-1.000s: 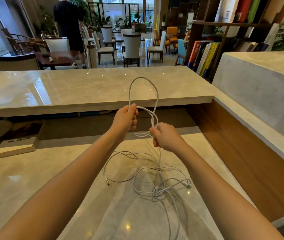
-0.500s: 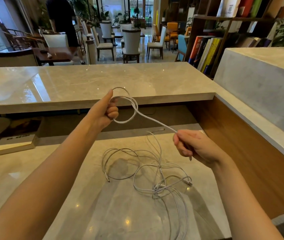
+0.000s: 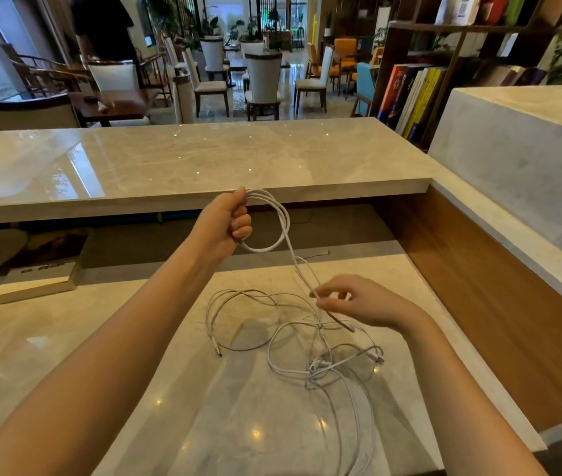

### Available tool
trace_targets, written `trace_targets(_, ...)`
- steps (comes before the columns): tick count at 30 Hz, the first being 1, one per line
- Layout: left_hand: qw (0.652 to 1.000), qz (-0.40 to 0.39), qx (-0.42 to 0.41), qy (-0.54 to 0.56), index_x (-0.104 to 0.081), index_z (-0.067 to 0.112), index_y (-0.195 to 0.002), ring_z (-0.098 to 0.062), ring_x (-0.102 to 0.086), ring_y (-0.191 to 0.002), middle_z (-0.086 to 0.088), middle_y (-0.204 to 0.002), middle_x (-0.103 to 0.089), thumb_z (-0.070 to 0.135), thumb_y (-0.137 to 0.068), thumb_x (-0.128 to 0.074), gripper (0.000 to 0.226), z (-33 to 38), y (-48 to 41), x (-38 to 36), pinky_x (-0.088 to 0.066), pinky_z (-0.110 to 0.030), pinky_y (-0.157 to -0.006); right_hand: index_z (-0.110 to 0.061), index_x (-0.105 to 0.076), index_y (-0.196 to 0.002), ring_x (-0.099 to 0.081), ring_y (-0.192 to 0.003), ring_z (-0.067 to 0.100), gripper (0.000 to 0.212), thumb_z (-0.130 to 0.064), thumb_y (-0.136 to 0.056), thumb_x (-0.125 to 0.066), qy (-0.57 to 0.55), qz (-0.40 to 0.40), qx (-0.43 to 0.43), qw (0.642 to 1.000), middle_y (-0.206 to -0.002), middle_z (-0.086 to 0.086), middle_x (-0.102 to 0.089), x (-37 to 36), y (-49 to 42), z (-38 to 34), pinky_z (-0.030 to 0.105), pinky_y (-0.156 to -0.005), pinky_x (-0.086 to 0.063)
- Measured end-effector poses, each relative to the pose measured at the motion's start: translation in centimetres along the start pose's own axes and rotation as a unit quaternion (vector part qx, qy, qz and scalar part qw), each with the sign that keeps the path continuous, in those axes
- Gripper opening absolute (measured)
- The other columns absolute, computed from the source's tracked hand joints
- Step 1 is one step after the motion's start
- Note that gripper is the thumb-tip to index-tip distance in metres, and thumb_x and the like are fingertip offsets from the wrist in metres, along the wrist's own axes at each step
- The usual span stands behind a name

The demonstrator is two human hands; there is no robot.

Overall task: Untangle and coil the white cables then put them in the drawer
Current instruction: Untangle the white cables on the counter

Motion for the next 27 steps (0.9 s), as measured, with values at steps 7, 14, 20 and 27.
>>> trace_targets(7, 0.994, -0.056, -0.01, 0.097, -0.052, 0.009, -0.082, -0.005, -0.029, -0.039, 0.007, -0.049, -0.034, 0.027, -0.098, -0.043, 0.026, 0.4, 1.7, -3.5, -0.024, -0.014, -0.039, -0.012, -0.069, -0.085, -0.06, -0.06, 0.009, 0.016, -0.023, -0.091, -0.059, -0.07, 0.155, -0.017, 0.985, -0.071, 0.0, -0.065, 2.3, -2.4, -4.1, 0.019, -0.055, -0.048)
trace_targets(14, 0.986, -0.056, 0.01, 0.155, -0.052, 0.009, -0.084, -0.005, -0.028, -0.04, 0.006, -0.049, -0.032, 0.029, -0.099, -0.041, 0.027, -0.9, 3.1, -5.1, -0.025, -0.014, -0.039, -0.001, -0.066, -0.099, -0.071, -0.076, 0.021, 0.013, -0.004, -0.088, -0.061, -0.395, 0.185, -0.009, 0.9, -0.086, 0.017, -0.071, 2.6, -1.9, -5.3, 0.023, -0.068, -0.058)
trace_targets(20, 0.996, -0.024, -0.083, -0.014, -0.05, 0.01, -0.091, -0.006, -0.033, -0.046, 0.004, -0.056, -0.038, 0.028, -0.101, -0.037, 0.024, -0.5, 3.2, -5.7, -0.031, -0.017, -0.043, -0.007, -0.062, -0.11, -0.068, -0.097, 0.026, 0.022, -0.005, -0.09, -0.054, -0.557, 0.155, 0.009, 0.816, -0.106, 0.018, -0.069, 2.3, -1.2, -6.1, 0.035, -0.089, -0.054)
trace_targets(27, 0.958, 0.016, -0.153, -0.243, -0.05, 0.014, -0.098, -0.008, -0.049, -0.056, 0.001, -0.069, -0.047, 0.026, -0.102, -0.032, 0.022, -1.1, 3.5, -7.4, -0.047, -0.021, -0.054, -0.014, -0.062, -0.104, -0.065, -0.067, -0.001, 0.016, -0.009, -0.095, -0.05, -0.48, 0.317, -0.005, 0.818, -0.085, -0.002, -0.066, 3.5, -0.5, -4.8, 0.009, -0.058, -0.05)
Point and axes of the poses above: each hand's wrist, its own y-axis away from the middle knuckle, its own x-axis out of the back of the hand, z = x × y, the point moved 6 cm from there along -y, towards the middle knuckle
